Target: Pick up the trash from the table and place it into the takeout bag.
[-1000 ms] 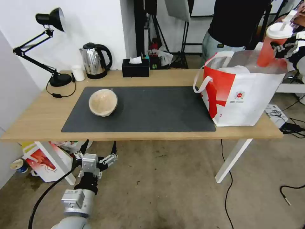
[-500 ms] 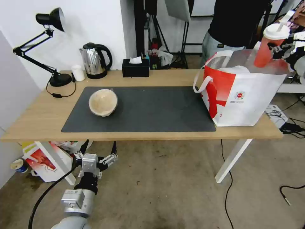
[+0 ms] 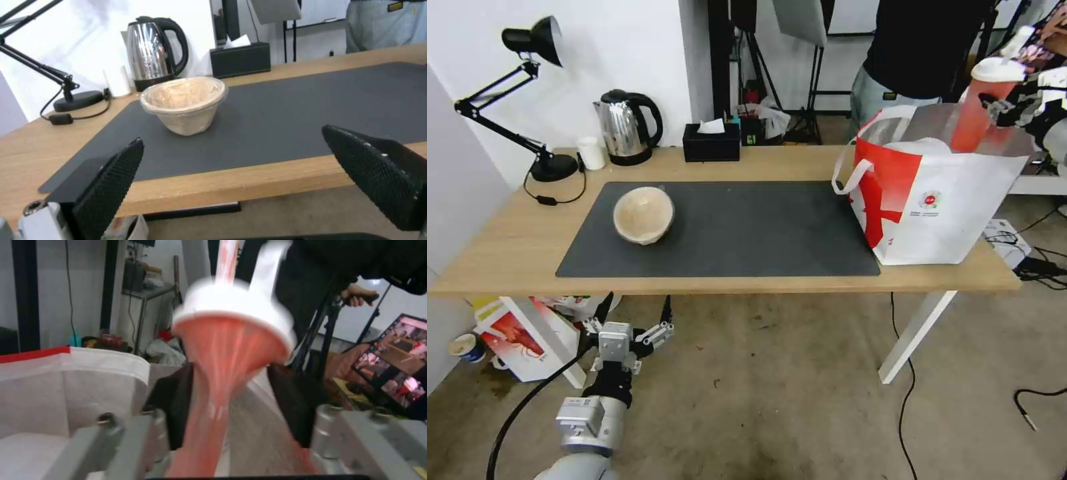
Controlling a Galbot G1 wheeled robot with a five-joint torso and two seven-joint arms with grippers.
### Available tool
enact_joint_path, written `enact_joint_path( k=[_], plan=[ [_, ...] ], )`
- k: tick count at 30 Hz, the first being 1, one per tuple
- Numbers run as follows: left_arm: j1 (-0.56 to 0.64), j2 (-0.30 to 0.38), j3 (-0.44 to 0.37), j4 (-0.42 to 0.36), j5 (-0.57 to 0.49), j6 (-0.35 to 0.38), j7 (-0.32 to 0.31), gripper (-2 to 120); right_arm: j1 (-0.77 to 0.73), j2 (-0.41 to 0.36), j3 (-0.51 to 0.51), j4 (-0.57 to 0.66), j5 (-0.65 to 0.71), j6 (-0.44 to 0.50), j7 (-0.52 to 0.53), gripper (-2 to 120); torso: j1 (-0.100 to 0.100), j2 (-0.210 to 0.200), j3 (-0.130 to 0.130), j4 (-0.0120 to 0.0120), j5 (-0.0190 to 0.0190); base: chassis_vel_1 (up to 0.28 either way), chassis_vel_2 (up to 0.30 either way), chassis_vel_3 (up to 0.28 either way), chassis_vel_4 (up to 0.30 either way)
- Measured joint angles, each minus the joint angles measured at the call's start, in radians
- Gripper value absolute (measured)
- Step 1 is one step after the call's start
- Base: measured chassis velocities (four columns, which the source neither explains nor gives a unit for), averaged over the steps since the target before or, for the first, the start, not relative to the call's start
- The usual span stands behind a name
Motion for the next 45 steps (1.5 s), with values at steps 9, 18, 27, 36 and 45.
enact_joint_path(
  k=[9,18,27,36,45],
  plan=[
    [0.0,0.0,0.0,0.0,0.0,0.0,0.0,100,0.009,-0.023,-0.003,0.017,0.0,0.0,-0.001,80,0.0,0.0,0.0,0.0,0.0,0.0,0.0,0.0,0.0],
    [0.0,0.0,0.0,0.0,0.0,0.0,0.0,100,0.025,-0.042,-0.01,0.02,0.004,0.0,0.001,100,0.0,0.0,0.0,0.0,0.0,0.0,0.0,0.0,0.0],
    [0.0,0.0,0.0,0.0,0.0,0.0,0.0,100,0.049,-0.061,-0.022,0.039,0.049,0.001,0.003,100,0.0,0.0,0.0,0.0,0.0,0.0,0.0,0.0,0.0],
    [0.0,0.0,0.0,0.0,0.0,0.0,0.0,100,0.031,-0.058,0.019,0.099,0.122,0.024,0.019,100,0.0,0.0,0.0,-0.0001,-0.0001,0.0,0.0,0.0,0.0],
    [0.0,0.0,0.0,0.0,0.0,0.0,0.0,100,-0.12,0.059,0.21,0.322,0.328,0.302,0.108,100,0.0,0.0,0.0,0.0,0.0,0.0,0.0,0.0,0.0]
  ],
)
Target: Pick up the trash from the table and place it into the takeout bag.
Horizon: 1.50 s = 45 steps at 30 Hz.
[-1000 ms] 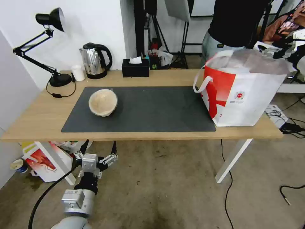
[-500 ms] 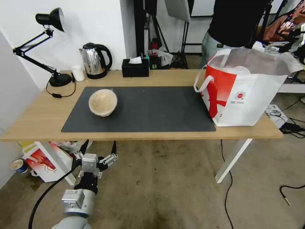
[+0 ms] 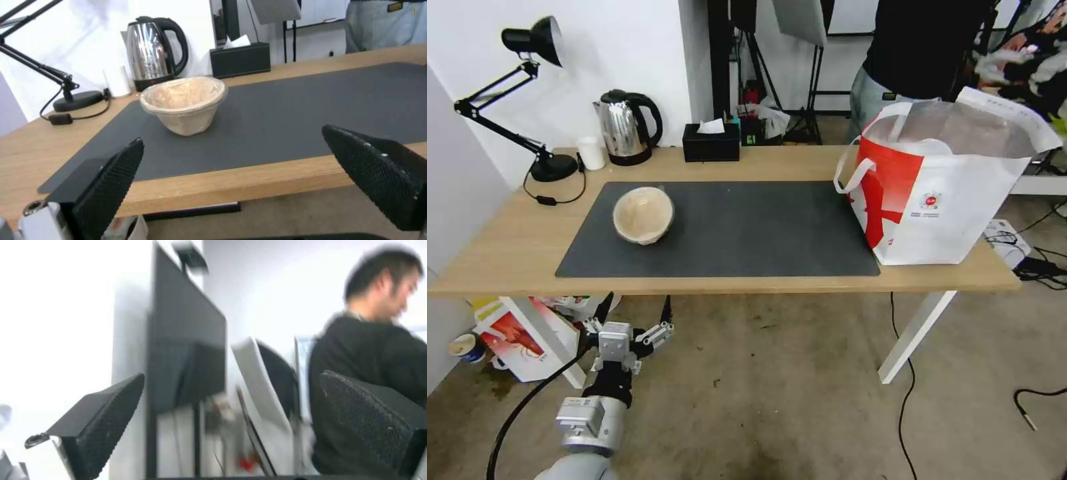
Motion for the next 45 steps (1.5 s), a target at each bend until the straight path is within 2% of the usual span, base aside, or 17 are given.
enact_joint_path(
  k=[2,5,11,16,19,23,30,37,40,45],
  plan=[
    [0.0,0.0,0.0,0.0,0.0,0.0,0.0,100,-0.011,0.014,0.009,0.028,-0.016,0.018,0.012,100,0.0,0.0,0.0,0.0,-0.0001,0.0,0.0,0.0,0.0],
    [0.0,0.0,0.0,0.0,0.0,0.0,0.0,100,-0.035,0.06,0.011,0.107,-0.09,0.085,0.1,100,0.0,0.0,0.0,0.0,-0.0002,0.0,0.0,0.0,0.0],
    [0.0,0.0,0.0,0.0,0.0,0.0,0.0,100,-0.081,0.102,0.023,0.187,-0.124,0.112,0.142,100,0.0,0.0,0.0,0.0002,-0.0001,0.0,0.0,0.0,0.0],
    [0.0,0.0,0.0,0.0,0.0,0.0,0.0,100,-0.168,0.166,0.031,0.293,-0.166,0.151,0.185,100,0.0,0.0,0.0,0.0001,-0.0004,0.0,0.0,0.0,0.0],
    [0.0,0.0,0.0,0.0,0.0,0.0,0.0,100,-0.26,0.218,0.021,0.364,-0.237,0.205,0.218,100,0.0,0.0,0.0,-0.0001,-0.0001,0.0,0.0,0.0,0.0],
    [0.0,0.0,0.0,0.0,0.0,0.0,0.0,100,-0.342,0.247,0.01,0.409,-0.333,0.235,0.238,100,0.0,0.0,0.0,0.0001,-0.0002,0.0,0.0,0.0,0.0],
    [0.0,0.0,0.0,0.0,0.0,0.0,0.0,100,-0.479,0.266,0.006,0.483,-0.432,0.263,0.241,100,0.0,0.0,0.0,-0.0001,-0.0001,0.0,0.0,0.0,0.0],
    [0.0,0.0,0.0,0.0,0.0,0.0,0.0,100,-0.548,0.263,-0.011,0.515,-0.528,0.267,0.252,100,0.0,0.0,0.0,0.0001,-0.0001,0.0,0.0,0.0,0.0],
    [0.0,0.0,0.0,0.0,0.0,0.0,0.0,100,-0.634,0.277,-0.022,0.539,-0.63,0.261,0.262,100,0.0,0.0,0.0,0.0001,0.0,0.0,0.0,0.0,0.0],
    [0.0,0.0,0.0,0.0,0.0,0.0,0.0,100,-0.744,0.285,-0.036,0.551,-0.702,0.278,0.259,100,0.0,0.0,0.0,-0.0002,0.0,0.0,0.0,0.0,0.0]
  ],
)
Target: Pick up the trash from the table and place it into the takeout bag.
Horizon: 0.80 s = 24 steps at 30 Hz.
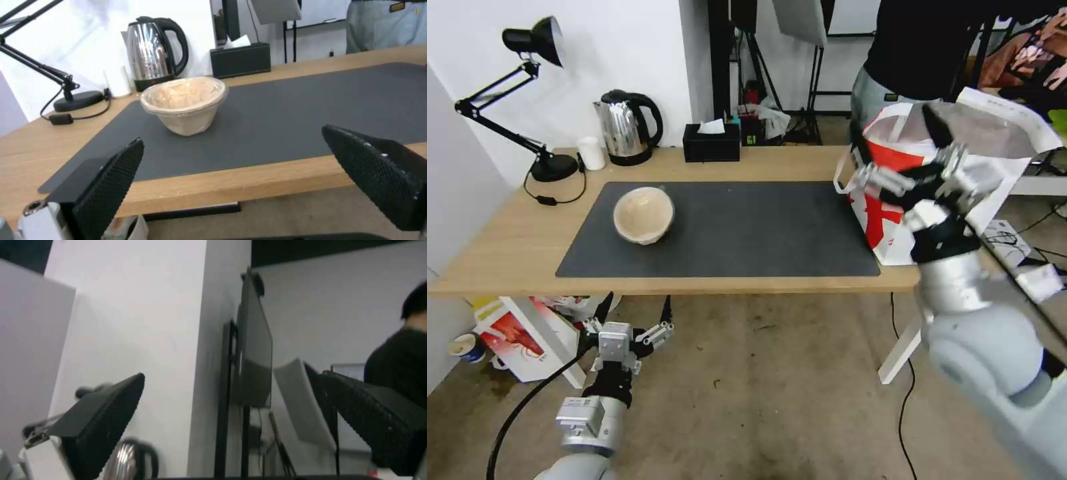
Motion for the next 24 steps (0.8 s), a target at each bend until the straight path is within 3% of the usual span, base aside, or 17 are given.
enact_joint_path(
  k=[12,18,24],
  plan=[
    [0.0,0.0,0.0,0.0,0.0,0.0,0.0,100,-0.156,0.022,-0.018,0.027,-0.047,0.028,0.01,100,0.0,0.0,0.0,0.0003,-0.0001,0.0,0.0,0.0,0.0],
    [0.0,0.0,0.0,0.0,0.0,0.0,0.0,100,-0.305,0.056,-0.042,0.031,-0.133,0.05,0.059,100,0.0,0.0,0.0,-0.0001,-0.0002,0.0,0.0,0.0,0.0],
    [0.0,0.0,0.0,0.0,0.0,0.0,0.0,100,-0.356,0.068,-0.047,0.001,-0.201,0.07,0.109,100,0.0,0.0,0.0,0.0003,0.0,0.0,0.0,0.0,0.0]
  ],
)
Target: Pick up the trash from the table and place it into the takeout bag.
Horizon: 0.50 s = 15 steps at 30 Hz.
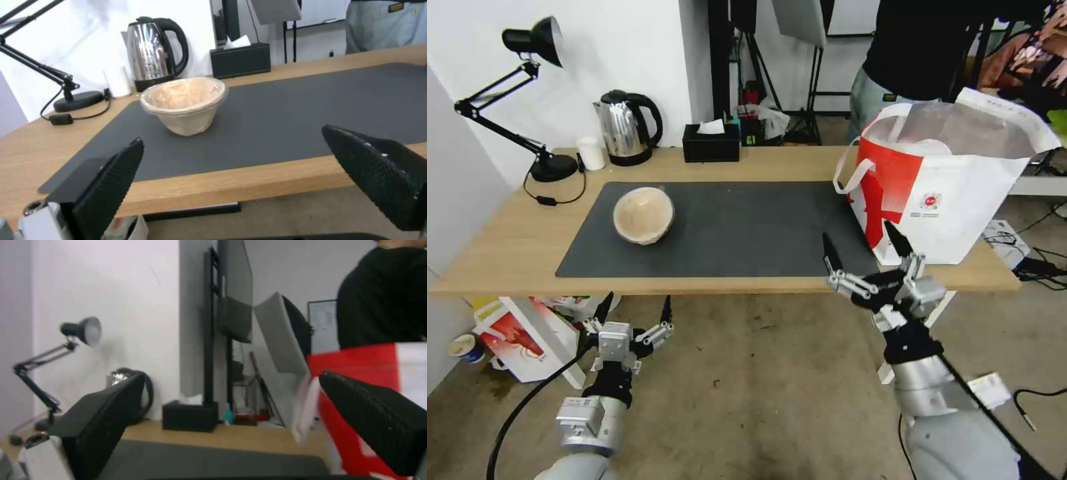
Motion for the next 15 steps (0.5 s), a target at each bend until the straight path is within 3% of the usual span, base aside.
enact_joint_path(
  k=[15],
  plan=[
    [0.0,0.0,0.0,0.0,0.0,0.0,0.0,100,-0.076,0.041,-0.042,-0.022,-0.051,-0.063,0.194,100,0.0,0.0,0.0,-0.0001,-0.0001,0.0,0.0,0.0,0.0]
  ],
)
